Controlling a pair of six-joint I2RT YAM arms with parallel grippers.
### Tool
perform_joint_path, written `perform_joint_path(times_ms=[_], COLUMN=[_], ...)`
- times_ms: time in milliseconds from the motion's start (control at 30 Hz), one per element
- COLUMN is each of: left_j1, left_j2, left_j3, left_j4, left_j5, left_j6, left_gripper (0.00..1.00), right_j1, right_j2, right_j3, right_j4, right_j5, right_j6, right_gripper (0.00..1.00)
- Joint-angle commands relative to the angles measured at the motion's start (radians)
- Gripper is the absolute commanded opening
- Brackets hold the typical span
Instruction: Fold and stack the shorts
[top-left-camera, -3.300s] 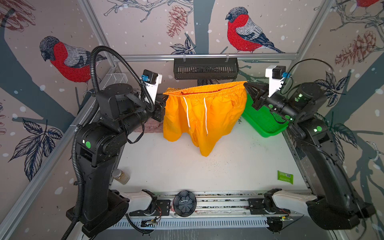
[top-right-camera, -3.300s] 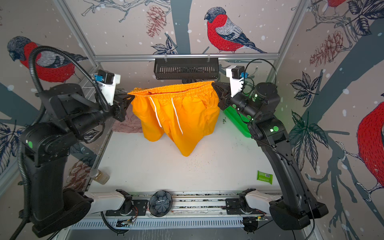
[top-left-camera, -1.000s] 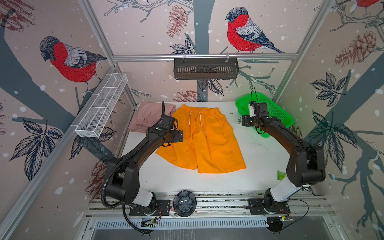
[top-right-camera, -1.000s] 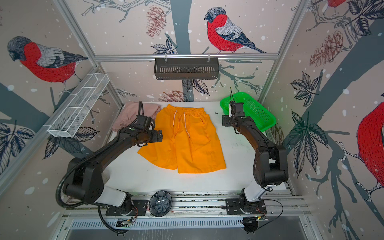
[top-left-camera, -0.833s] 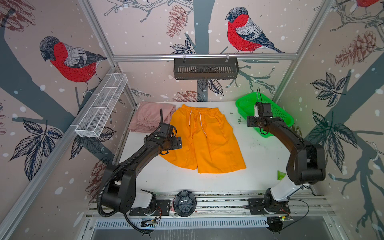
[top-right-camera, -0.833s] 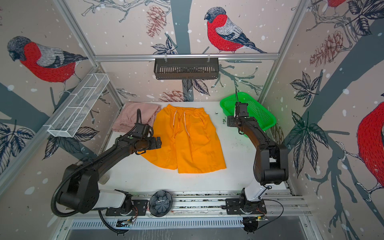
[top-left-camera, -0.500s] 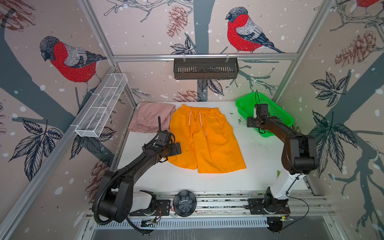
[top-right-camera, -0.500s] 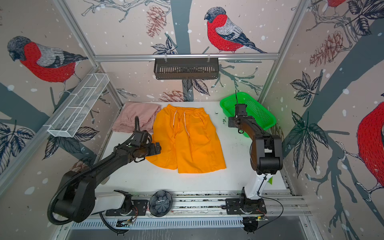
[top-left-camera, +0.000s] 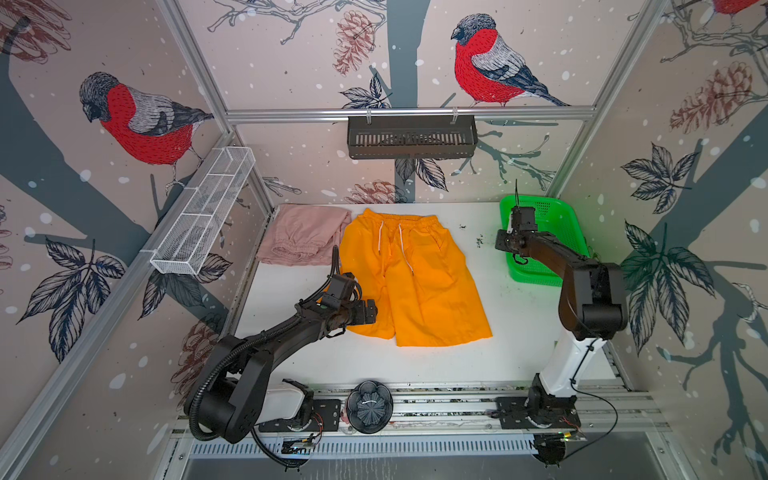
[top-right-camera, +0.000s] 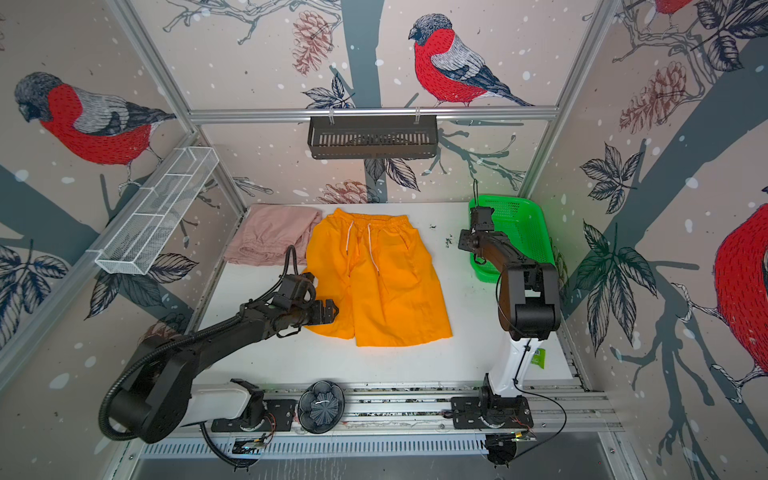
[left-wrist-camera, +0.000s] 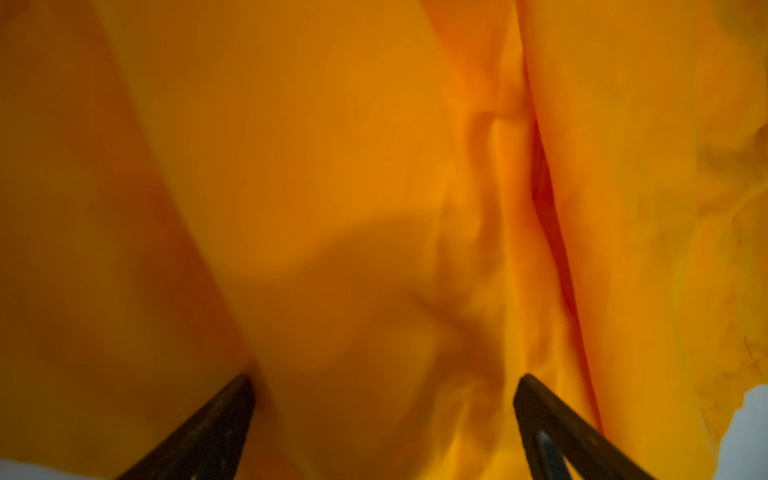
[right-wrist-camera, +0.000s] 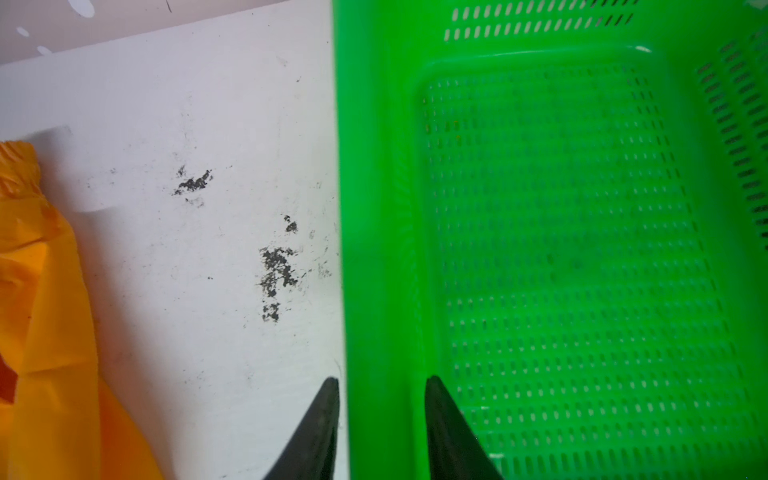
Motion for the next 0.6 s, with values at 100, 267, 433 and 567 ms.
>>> perform_joint_path(times_ms=[100,267,433,567], left_j1=[-0.088,-0.171,-0.312,-0.401], left_j2=[0.031,0.104,0.175,0.153], left_j3=[-0.022,0.030,0.126,0.216], left_j4=[0.085,0.124,0.051,-0.165], left_j5=[0.005,0.013,0.003,-0.055], left_j6=[-0.036,-0.045,-0.122,-0.213], left_gripper=[0.98,0.98,0.98,0.98], right_j1=[0.000,0.016,0.088,0.184], right_j2=[0.032,-0.054,-0.213,-0.325], right_j3=[0.032,0.053,0.010,-0.149], right_j4=[0.060,0.058,0.014,0.029], right_j5=[-0.022,-0.074,-0.100,-0.195], right_j6=[0.013,0.006,0.010,0.039], right_gripper=[0.58,0.65,0.74,0.75])
